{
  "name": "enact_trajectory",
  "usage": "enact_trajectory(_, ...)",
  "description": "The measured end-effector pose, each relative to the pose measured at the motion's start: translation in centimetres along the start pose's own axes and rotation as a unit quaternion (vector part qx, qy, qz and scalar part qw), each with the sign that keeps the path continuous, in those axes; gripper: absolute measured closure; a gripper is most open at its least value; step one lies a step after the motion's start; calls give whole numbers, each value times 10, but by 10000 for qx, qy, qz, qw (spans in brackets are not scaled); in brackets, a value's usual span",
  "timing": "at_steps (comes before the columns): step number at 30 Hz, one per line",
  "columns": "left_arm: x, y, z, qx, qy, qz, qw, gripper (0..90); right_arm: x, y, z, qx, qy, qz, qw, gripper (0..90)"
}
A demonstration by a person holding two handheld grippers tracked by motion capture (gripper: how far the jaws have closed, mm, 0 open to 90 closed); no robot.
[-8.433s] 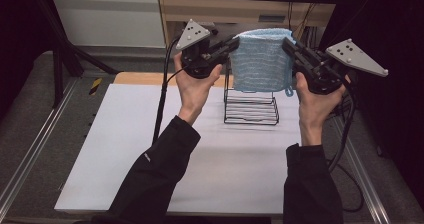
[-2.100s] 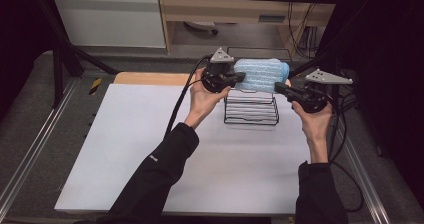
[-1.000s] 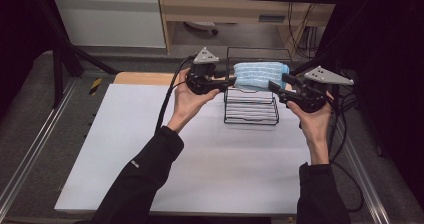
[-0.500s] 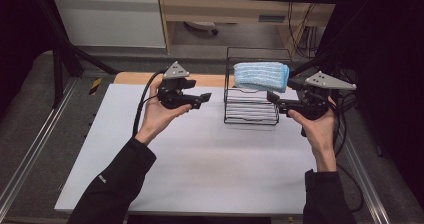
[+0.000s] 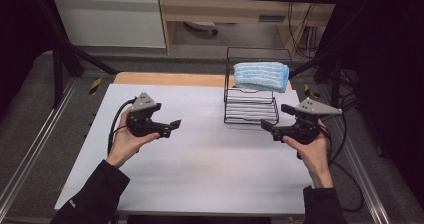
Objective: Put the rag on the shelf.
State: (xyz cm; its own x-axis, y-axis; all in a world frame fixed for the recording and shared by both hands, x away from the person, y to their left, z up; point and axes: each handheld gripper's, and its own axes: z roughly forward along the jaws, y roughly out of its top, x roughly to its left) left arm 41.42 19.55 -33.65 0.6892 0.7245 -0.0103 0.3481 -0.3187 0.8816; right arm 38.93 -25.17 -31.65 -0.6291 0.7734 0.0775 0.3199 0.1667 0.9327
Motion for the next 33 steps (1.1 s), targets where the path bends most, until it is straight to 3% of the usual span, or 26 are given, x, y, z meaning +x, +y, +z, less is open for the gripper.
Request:
enact_trajectory(8,7,-52,-11,88,60,-187,9998,63,4,-48,10,378,152,149,9991,16)
enact_trajectory(12,8,-75,-16,158,67,-151,9997,67,4,-69,13,602,151,275,9977,10)
enact_trajectory(21,15,-115,-27,288,85,-223,9993,67,1,-109,5,760,227,371,9962,7)
enact_trajectory(26,20,-131,-30,371,114,-331,9987,67,-4,-123,1,830,197,478,9952,7)
enact_trajectory(33,21,-139,-33,420,119,-341,9985,67,-4,-130,2,993,128,466,9939,7)
